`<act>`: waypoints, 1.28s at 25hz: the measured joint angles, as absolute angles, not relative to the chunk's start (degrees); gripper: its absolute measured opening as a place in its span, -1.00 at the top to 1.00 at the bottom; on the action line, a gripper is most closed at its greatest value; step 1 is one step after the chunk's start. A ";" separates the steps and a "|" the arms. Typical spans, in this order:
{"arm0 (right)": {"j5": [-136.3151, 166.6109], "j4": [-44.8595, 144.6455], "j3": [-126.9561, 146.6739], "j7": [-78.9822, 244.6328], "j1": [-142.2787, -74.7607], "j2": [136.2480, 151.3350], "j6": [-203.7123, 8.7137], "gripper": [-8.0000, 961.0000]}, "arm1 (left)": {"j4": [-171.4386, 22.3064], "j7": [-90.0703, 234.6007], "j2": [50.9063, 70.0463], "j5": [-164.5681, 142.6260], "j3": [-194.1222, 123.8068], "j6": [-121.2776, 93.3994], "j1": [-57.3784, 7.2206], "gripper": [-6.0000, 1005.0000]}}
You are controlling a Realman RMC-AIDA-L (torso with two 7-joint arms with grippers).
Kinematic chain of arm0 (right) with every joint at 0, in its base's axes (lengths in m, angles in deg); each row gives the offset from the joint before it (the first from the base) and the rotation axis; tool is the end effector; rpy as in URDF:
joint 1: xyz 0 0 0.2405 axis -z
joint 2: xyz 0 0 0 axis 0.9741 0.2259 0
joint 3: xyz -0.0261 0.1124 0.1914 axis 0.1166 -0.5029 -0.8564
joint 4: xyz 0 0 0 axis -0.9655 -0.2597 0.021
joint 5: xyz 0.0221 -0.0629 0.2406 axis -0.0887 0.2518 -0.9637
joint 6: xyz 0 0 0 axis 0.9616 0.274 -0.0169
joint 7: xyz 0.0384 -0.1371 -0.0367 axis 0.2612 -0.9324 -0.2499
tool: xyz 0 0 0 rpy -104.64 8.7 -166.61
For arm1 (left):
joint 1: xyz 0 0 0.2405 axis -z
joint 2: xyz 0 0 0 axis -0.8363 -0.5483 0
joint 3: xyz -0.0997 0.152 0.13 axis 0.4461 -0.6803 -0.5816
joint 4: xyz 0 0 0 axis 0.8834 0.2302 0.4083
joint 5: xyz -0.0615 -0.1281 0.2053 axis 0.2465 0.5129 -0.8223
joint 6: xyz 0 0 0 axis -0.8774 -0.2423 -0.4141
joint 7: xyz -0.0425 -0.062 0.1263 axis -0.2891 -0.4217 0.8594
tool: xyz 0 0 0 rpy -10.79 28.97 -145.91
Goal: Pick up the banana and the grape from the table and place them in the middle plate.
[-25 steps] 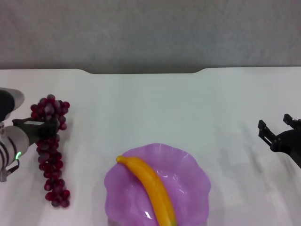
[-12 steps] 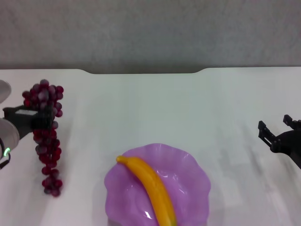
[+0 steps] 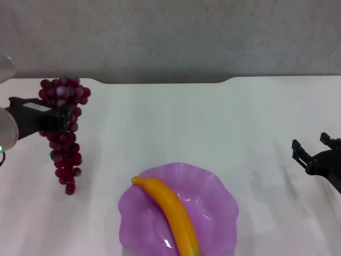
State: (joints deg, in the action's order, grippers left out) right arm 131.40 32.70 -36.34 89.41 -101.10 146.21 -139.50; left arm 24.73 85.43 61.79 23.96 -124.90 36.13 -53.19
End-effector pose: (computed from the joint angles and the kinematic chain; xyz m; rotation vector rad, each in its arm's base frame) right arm 0.3531 0.3372 -0.0482 -1.8154 0.6711 0.4621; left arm -0.1662 0.3756 0.0700 -1.9537 -0.7827 -0.1467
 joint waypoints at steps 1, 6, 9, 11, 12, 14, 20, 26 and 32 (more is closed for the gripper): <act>131.40 32.70 -36.34 89.41 -101.11 146.21 -139.48 -0.60 | 26.07 86.89 61.81 25.04 -124.31 37.91 -53.19 0.46; 131.39 32.70 -36.34 89.41 -101.11 146.21 -139.39 -0.60 | 33.47 93.15 61.84 30.26 -122.43 45.39 -53.07 0.46; 131.39 32.70 -36.34 89.41 -101.16 146.21 -139.36 -0.60 | 37.68 95.57 61.86 32.99 -122.01 49.02 -52.61 0.47; 131.39 32.78 -36.34 89.41 -101.24 146.21 -139.30 -0.60 | 39.57 96.13 61.90 33.62 -122.08 53.20 -50.79 0.47; 131.39 32.93 -36.34 89.41 -101.28 146.22 -139.14 -0.60 | 39.72 96.28 61.91 33.74 -122.22 55.54 -49.49 0.47; 131.39 33.21 -36.34 89.41 -101.44 146.26 -138.76 -0.60 | 39.83 96.41 61.97 34.17 -122.36 59.37 -47.22 0.47; 131.46 33.32 -36.34 89.41 -101.76 146.26 -138.09 -0.60 | 39.86 97.74 61.94 38.64 -122.21 67.22 -42.85 0.48; 131.48 33.25 -36.33 89.41 -102.23 146.31 -137.79 -0.60 | 39.06 99.41 62.08 41.20 -122.97 68.85 -41.85 0.48; 131.49 33.25 -36.25 89.42 -102.28 146.33 -137.79 -0.60 | 29.11 102.01 62.33 42.81 -124.80 63.52 -41.08 0.49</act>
State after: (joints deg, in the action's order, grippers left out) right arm 131.49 33.25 -36.25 89.42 -102.28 146.33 -137.79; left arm 29.11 102.01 62.33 42.81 -124.80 63.52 -41.08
